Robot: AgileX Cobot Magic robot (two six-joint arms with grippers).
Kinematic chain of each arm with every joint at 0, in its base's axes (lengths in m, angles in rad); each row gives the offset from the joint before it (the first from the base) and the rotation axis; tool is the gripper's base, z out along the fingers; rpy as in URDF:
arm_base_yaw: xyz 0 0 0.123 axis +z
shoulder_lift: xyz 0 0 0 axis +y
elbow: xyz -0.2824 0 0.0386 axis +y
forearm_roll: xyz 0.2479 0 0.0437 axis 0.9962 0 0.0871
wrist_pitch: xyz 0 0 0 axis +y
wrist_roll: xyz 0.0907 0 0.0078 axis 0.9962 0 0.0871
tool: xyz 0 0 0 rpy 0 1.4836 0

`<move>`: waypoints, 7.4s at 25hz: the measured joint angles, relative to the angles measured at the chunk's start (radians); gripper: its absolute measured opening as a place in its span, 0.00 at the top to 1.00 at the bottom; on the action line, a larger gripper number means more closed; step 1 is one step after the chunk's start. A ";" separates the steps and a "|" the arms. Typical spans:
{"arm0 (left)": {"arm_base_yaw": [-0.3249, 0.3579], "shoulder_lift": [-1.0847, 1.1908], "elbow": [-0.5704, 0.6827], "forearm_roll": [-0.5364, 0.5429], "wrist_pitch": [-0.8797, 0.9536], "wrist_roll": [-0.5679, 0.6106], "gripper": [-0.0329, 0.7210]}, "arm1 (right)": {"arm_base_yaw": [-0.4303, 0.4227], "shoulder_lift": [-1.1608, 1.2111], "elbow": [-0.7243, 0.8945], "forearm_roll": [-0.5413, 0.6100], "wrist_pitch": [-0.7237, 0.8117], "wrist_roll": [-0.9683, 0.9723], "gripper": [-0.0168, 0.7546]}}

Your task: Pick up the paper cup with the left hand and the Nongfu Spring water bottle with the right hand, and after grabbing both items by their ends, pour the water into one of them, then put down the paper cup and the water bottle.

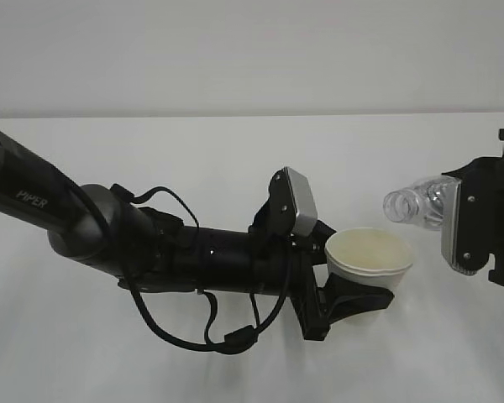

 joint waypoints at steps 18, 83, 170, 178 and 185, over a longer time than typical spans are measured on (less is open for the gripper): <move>0.000 0.000 0.000 0.023 -0.031 -0.011 0.33 | 0.000 0.000 0.000 0.010 -0.053 -0.083 0.46; 0.000 0.000 0.000 0.031 -0.048 -0.015 0.33 | 0.000 0.010 0.000 0.041 -0.196 -0.331 0.47; 0.000 0.000 0.000 0.036 -0.048 -0.015 0.33 | 0.000 0.010 0.016 0.037 -0.256 -0.418 0.47; 0.000 0.000 0.000 0.036 -0.048 -0.015 0.33 | 0.000 0.010 0.016 0.037 -0.256 -0.419 0.47; 0.000 0.000 0.000 0.038 -0.048 -0.015 0.33 | 0.000 0.010 0.016 0.037 -0.256 -0.420 0.47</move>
